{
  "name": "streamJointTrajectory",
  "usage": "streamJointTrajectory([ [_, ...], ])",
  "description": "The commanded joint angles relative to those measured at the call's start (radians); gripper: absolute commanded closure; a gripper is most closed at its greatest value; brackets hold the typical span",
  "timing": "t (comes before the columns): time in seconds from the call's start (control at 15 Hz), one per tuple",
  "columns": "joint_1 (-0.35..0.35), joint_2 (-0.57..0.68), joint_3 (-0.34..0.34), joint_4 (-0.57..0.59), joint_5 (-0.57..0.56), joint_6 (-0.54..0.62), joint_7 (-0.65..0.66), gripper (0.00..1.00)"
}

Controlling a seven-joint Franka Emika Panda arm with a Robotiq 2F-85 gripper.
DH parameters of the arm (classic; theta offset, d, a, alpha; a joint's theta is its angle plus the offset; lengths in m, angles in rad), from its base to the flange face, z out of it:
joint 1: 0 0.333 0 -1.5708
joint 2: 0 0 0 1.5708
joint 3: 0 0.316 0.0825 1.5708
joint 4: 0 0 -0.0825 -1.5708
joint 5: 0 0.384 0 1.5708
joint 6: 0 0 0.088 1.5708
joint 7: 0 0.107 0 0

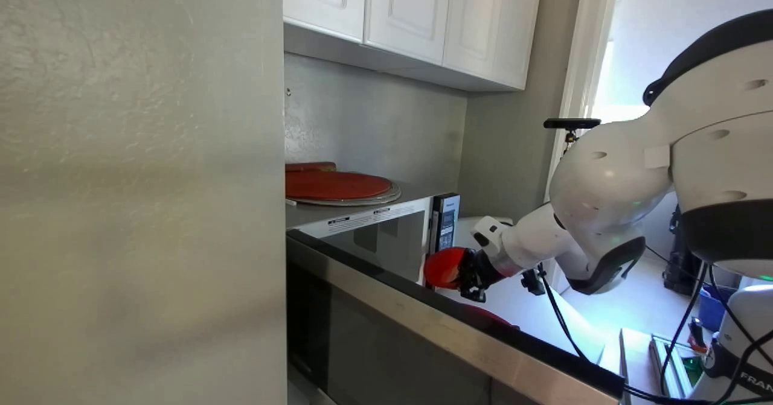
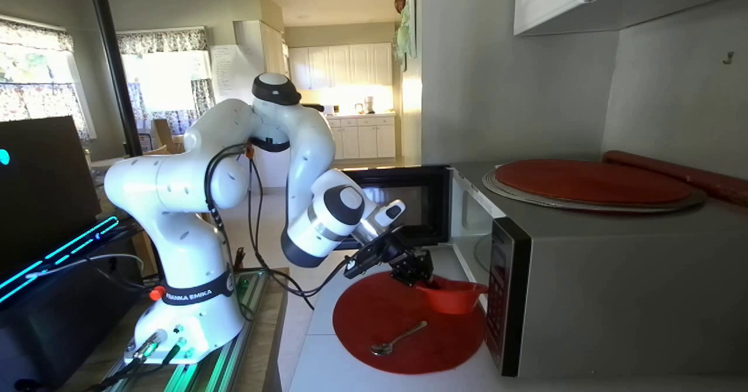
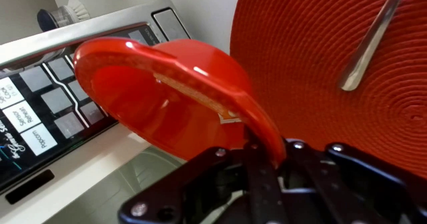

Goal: Remove the orange bowl from the microwave

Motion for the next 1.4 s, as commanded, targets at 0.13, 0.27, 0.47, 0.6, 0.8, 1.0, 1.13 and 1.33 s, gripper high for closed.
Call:
streamJointTrajectory([
  [0.13,-0.027,0.011,-0.075,0.000,-0.172,-0.026,0.123,0.99],
  [0.27,-0.033,0.008,-0.121,0.000,-0.260,-0.013,0.160,0.99],
  [0.47,-0.043,-0.006,-0.192,0.000,-0.367,-0.006,0.207,0.99],
  [0.6,-0.048,-0.013,-0.216,-0.001,-0.396,-0.011,0.234,0.99],
  [0.8,-0.058,-0.032,-0.202,-0.001,-0.342,-0.022,0.255,0.99],
  [1.0,-0.066,-0.037,-0.157,-0.001,-0.252,-0.031,0.283,0.99],
  [1.13,-0.081,-0.034,-0.111,-0.001,-0.194,-0.039,0.306,0.99],
  [1.33,-0.133,-0.063,0.008,0.030,-0.067,-0.067,0.333,0.99],
])
